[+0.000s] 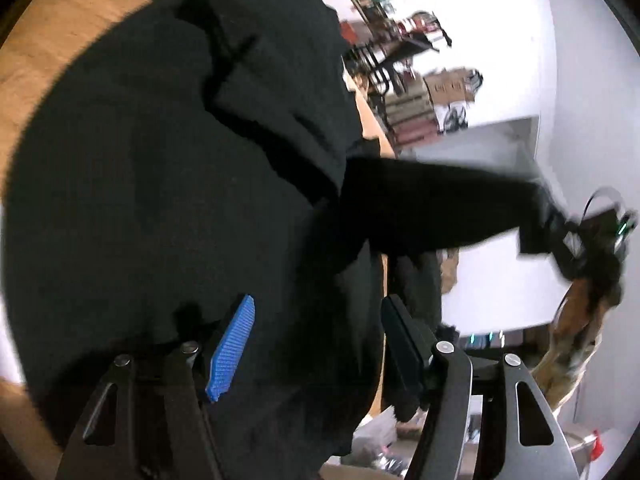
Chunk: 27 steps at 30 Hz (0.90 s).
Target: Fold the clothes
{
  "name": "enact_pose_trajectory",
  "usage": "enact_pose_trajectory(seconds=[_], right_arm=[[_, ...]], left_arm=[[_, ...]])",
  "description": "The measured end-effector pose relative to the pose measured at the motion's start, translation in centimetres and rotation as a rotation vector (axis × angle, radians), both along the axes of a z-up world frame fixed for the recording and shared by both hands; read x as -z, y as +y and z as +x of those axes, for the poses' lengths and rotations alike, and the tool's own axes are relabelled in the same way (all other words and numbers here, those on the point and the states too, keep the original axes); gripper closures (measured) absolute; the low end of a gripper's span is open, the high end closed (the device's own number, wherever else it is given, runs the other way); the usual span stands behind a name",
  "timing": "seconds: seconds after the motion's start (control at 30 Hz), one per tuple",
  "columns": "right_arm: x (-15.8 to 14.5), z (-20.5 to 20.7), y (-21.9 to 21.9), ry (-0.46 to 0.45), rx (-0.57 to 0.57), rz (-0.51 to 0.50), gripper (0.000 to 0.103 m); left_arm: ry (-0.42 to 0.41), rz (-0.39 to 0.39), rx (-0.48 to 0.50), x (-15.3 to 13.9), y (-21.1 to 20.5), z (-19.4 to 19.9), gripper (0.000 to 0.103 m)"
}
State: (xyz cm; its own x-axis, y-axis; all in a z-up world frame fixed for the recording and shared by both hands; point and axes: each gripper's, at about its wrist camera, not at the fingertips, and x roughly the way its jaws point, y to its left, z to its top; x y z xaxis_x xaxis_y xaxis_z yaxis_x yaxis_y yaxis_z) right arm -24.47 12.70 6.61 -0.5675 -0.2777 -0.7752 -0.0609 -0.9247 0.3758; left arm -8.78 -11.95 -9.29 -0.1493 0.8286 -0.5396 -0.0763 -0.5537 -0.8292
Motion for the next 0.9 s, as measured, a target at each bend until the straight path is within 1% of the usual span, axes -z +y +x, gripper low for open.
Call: enact_pose_trajectory(seconds=[0.03, 0.1, 0.17, 0.2, 0.27, 0.37, 0.47, 0.53, 0.6, 0.67, 0.77, 0.8, 0.87, 0.9], right_arm=[[-0.3, -0.7, -1.3, 0.005, -0.03, 0.001, 0.093], [-0.8, -2.0, -4.0, 0.015, -0.09, 0.003, 0.093], [-1.2, -3.4, -6.7, 0.025, -0.151, 0.002, 0.093], [-1.0, -4.2, -8.2, 0.021, -0.184, -0.009, 0.093], [0.1, -5.6, -11.1, -0.011, -0.248, -0.038, 0.093], [2.2, -6.7, -14.5, -0.065, -0.316, -0.05, 0.093], [3.9, -6.7, -16.2, -0.097, -0.363, -0.05, 0.093], [4.9, -6.7, -16.7, -0.117, -0.384, -0.045, 0.093], [5.9, -6.9, -16.1, -0.143, -0.371, -0.023, 0.093], [7.1, -7.1, -15.2, -0.171, -0.353, -0.002, 0.093], [9.3, -7.1, -12.1, -0.225, -0.293, 0.02, 0.092], [10.1, -7.1, -11.0, -0.242, -0.269, 0.031, 0.092], [11.6, -7.0, -8.9, -0.271, -0.218, 0.055, 0.092], [12.0, -6.9, -8.2, -0.281, -0.205, 0.051, 0.092]], left_arm=[[0.001, 0.006, 0.025, 0.1, 0.6, -0.1, 0.036], [0.009, -0.005, 0.047, -0.1, 0.9, -0.2, 0.036], [0.021, -0.035, 0.049, -0.3, 0.9, 0.1, 0.036], [0.021, -0.036, 0.047, -0.2, 0.6, 0.2, 0.036], [0.017, -0.026, 0.032, -0.1, -0.1, 0.3, 0.036], [0.018, -0.004, 0.005, -0.2, -1.5, 0.4, 0.036], [0.008, -0.03, -0.014, 0.0, -2.1, 0.5, 0.036], [-0.058, -0.097, -0.001, 1.2, -1.6, 0.5, 0.036], [-0.095, -0.175, -0.011, 2.0, -1.5, 0.5, 0.037], [-0.094, -0.222, -0.023, 1.6, -1.8, 0.8, 0.037], [-0.058, -0.398, -0.071, 0.4, -2.6, 2.0, 0.037], [-0.052, -0.443, -0.085, 0.1, -2.8, 2.3, 0.037], [-0.034, -0.473, -0.087, -0.4, -3.0, 3.0, 0.037], [-0.033, -0.509, -0.096, -0.7, -3.1, 3.4, 0.037]])
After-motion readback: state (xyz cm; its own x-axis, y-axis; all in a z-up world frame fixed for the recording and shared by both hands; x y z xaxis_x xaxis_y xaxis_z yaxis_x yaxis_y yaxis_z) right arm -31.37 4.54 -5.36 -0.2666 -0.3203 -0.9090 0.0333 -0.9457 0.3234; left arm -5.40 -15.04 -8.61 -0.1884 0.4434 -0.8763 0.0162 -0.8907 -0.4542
